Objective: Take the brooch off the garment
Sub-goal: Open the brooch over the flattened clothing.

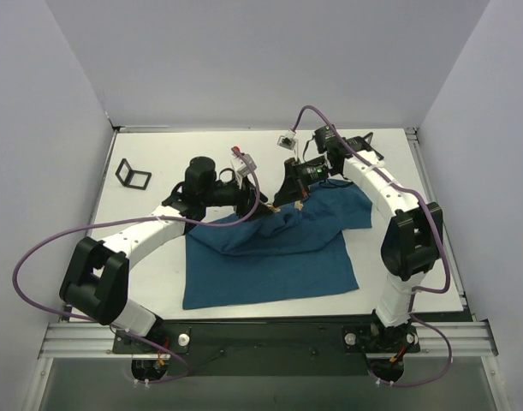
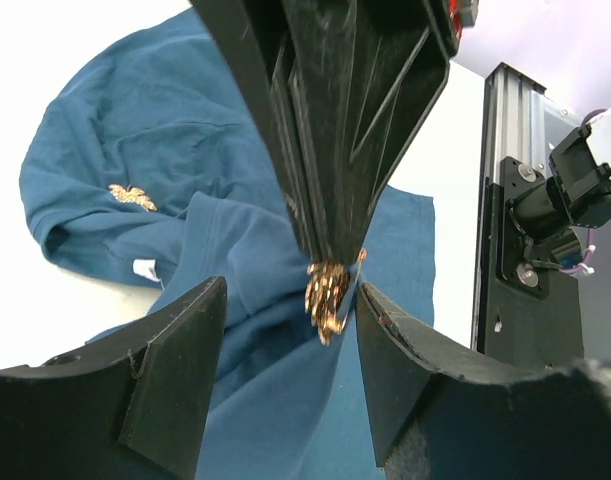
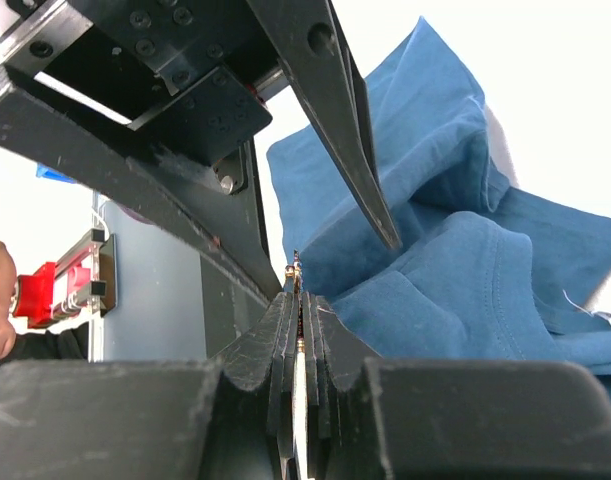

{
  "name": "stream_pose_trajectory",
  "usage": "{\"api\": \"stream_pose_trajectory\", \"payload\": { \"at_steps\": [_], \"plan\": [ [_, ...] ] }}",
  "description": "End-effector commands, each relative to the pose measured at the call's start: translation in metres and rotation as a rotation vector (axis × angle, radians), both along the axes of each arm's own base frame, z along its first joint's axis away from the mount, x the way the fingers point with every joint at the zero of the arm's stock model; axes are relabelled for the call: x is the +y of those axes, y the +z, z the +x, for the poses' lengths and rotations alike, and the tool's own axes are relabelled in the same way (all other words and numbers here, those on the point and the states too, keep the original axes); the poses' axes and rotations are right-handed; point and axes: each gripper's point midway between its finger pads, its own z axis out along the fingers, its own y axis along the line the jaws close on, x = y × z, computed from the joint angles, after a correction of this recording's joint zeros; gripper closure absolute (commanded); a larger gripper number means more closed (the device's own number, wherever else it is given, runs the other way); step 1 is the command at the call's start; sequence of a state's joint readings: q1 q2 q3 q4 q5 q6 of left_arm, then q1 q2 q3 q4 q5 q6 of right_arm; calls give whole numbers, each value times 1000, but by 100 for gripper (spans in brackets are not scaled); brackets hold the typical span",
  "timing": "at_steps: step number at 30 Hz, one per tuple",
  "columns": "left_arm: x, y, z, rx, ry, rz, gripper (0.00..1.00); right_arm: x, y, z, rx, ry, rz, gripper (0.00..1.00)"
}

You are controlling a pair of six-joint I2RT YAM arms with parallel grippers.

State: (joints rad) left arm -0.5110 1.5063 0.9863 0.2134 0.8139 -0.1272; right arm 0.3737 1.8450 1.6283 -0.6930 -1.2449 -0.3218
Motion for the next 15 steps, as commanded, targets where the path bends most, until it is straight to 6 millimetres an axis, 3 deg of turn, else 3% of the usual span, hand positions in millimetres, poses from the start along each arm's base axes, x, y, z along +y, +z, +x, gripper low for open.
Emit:
{"api": "stream_pose_trajectory", "payload": {
  "at_steps": [1,15],
  "plan": [
    [-8,28,5,-66,-5,-42,37,7,9,-10,16,39,32,100],
    [-10,21,5,-64,-5,-34,50,6,9,-10,5,37,26,100]
  ]
}}
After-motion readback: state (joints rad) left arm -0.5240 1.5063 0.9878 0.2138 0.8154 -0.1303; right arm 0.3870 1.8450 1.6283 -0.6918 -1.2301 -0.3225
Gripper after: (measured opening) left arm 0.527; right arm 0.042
